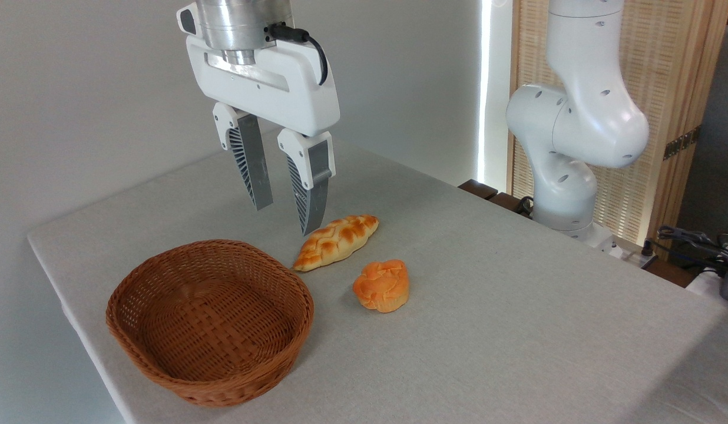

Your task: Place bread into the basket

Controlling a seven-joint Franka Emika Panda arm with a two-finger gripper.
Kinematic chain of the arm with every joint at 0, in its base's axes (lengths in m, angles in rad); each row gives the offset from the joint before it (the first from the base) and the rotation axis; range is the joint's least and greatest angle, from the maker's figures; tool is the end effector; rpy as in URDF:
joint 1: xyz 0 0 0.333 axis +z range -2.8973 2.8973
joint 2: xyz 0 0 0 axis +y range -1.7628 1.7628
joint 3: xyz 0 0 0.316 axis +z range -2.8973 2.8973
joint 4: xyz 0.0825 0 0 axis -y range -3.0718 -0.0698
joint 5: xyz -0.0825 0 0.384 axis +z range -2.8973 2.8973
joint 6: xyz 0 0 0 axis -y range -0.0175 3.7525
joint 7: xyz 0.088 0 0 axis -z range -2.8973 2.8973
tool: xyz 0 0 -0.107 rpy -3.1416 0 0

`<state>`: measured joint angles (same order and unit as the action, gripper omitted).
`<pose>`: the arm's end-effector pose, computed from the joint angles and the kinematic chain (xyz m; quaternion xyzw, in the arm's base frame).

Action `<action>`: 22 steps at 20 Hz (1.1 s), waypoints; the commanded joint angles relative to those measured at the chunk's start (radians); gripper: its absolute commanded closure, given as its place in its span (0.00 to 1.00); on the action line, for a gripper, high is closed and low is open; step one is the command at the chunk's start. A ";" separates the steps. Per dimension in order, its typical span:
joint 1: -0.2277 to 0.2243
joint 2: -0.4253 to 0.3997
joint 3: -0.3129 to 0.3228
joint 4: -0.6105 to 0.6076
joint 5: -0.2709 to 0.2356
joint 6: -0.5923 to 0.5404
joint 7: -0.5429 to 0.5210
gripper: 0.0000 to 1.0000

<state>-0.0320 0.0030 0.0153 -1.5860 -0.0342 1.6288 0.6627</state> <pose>0.5609 -0.0129 0.6209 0.9427 -0.3325 0.0243 0.0099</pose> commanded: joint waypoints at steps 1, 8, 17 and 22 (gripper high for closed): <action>-0.002 0.009 0.009 0.017 -0.019 -0.029 0.020 0.00; -0.003 0.009 0.009 0.012 -0.020 -0.033 0.021 0.00; -0.005 -0.056 0.009 -0.124 -0.018 -0.017 0.121 0.00; -0.013 -0.207 0.009 -0.369 -0.013 0.098 0.199 0.00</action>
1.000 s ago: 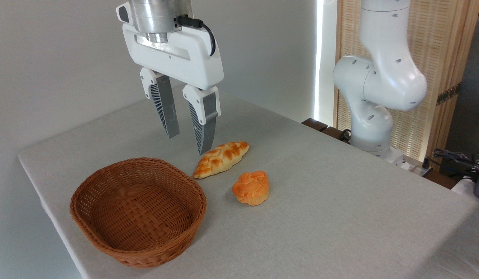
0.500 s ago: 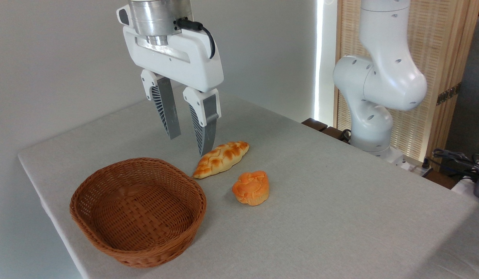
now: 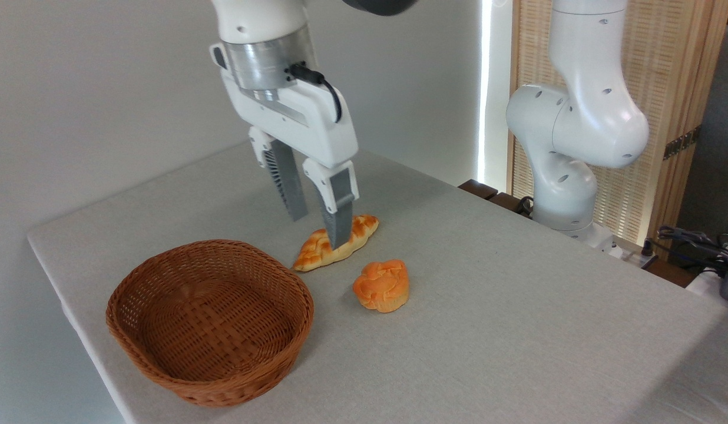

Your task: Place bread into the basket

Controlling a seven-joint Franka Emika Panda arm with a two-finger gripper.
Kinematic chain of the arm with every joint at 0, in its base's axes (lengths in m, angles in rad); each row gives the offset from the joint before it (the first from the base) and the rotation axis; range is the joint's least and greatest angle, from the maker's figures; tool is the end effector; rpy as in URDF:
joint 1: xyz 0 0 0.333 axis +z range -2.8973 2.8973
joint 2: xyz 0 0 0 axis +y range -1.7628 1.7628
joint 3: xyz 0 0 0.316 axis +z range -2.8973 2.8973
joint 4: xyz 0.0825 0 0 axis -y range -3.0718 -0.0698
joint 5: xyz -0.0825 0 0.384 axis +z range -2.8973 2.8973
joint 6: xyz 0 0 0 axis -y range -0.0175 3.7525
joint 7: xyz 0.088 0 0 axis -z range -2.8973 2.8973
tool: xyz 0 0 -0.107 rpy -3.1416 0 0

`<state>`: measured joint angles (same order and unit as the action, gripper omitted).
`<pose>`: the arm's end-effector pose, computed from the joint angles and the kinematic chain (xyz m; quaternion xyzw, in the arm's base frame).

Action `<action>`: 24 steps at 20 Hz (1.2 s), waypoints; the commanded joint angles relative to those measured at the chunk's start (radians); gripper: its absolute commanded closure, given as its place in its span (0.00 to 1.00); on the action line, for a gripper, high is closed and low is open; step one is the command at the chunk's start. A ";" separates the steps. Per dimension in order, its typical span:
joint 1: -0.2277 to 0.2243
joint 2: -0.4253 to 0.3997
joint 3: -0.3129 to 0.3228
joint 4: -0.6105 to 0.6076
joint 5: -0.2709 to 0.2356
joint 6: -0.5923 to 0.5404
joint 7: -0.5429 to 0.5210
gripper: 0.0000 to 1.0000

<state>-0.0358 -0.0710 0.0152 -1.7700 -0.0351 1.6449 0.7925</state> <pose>0.5332 -0.0143 0.5752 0.9187 -0.3936 -0.0183 0.0269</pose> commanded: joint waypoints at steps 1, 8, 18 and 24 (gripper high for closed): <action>-0.010 -0.153 0.009 -0.221 -0.012 0.091 0.086 0.00; -0.049 -0.243 -0.003 -0.477 -0.002 0.274 0.126 0.00; -0.049 -0.242 -0.027 -0.572 0.052 0.299 0.243 0.00; -0.049 -0.242 -0.034 -0.603 0.092 0.358 0.243 0.00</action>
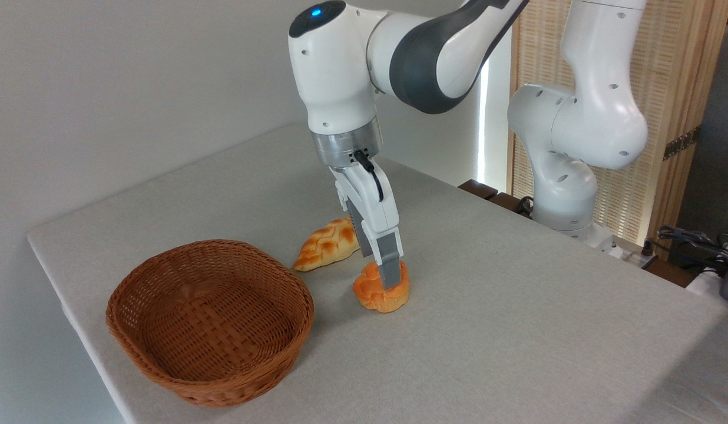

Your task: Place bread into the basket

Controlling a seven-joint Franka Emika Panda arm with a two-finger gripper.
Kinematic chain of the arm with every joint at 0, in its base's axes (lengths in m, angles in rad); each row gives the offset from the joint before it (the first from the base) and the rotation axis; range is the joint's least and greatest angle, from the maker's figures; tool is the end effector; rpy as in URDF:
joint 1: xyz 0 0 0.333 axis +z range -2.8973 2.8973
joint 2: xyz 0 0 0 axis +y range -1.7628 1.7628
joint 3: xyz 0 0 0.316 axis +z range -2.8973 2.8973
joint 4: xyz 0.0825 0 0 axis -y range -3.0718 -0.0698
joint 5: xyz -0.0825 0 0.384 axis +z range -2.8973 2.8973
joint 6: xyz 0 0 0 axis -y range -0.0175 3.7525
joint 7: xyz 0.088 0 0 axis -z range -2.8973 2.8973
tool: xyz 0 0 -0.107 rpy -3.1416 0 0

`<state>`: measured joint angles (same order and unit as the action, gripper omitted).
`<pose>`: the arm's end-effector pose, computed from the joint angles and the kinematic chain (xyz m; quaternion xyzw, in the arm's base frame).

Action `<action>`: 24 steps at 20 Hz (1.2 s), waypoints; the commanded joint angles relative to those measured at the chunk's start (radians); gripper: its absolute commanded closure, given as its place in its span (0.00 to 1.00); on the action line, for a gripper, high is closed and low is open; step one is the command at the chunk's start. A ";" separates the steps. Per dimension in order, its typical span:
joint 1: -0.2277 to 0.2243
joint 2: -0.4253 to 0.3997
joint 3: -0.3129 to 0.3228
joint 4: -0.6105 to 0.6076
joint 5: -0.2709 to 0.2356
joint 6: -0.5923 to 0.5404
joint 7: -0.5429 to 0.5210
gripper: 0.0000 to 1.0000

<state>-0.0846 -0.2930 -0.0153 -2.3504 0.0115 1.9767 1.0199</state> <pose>0.4427 -0.0438 0.4390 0.8455 -0.5324 -0.0394 0.0113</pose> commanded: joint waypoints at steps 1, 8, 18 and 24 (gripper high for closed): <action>0.000 -0.018 -0.003 -0.030 0.053 0.028 0.016 0.00; 0.000 -0.015 -0.026 -0.070 0.053 0.073 0.016 0.16; 0.000 -0.017 -0.026 -0.075 0.053 0.071 0.016 0.69; 0.000 -0.018 -0.026 -0.069 0.053 0.057 0.017 0.69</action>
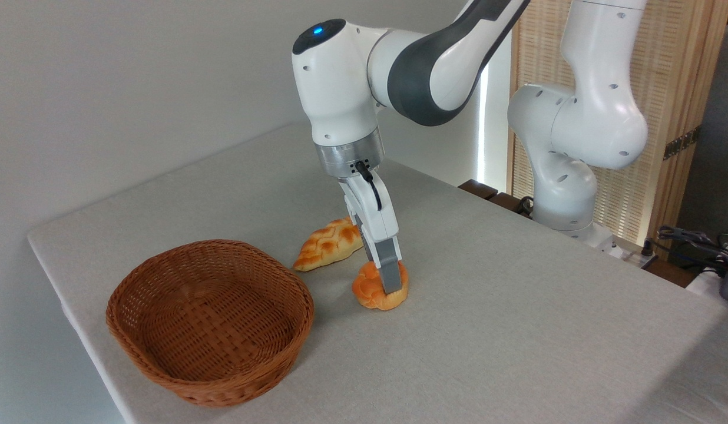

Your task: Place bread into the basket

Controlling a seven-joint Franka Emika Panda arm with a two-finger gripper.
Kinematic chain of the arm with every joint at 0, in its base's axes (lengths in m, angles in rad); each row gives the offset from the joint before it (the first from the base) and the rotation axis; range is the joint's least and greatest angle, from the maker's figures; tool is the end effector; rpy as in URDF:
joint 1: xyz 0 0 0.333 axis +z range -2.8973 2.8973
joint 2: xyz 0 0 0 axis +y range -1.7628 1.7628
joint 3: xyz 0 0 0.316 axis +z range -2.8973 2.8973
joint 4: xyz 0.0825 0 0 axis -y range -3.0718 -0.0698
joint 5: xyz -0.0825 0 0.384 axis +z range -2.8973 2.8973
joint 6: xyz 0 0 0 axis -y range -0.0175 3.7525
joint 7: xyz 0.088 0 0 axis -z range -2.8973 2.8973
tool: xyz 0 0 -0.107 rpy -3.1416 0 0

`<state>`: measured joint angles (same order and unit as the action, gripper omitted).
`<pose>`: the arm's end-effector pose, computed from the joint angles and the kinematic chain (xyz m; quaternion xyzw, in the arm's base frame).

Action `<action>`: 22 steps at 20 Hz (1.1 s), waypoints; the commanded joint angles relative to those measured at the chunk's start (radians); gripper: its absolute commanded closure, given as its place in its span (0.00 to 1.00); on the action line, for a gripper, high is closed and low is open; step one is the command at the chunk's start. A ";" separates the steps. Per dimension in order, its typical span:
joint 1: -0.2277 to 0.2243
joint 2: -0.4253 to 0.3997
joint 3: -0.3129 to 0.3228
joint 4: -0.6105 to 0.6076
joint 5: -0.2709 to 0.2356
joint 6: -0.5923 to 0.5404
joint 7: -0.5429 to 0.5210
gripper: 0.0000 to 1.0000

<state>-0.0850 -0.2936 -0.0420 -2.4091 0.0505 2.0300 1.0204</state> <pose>0.4341 -0.0528 0.4168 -0.8328 0.5512 0.0509 0.0068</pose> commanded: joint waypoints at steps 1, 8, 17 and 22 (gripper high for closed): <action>0.001 -0.018 0.001 -0.009 0.014 0.001 0.017 0.68; 0.001 -0.021 0.001 0.001 0.014 -0.017 0.018 0.69; 0.004 0.079 0.025 0.422 -0.030 -0.274 0.012 0.67; 0.002 0.295 0.027 0.691 -0.023 -0.258 -0.032 0.63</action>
<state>-0.0799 -0.1740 -0.0241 -1.9023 0.0366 1.7905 1.0146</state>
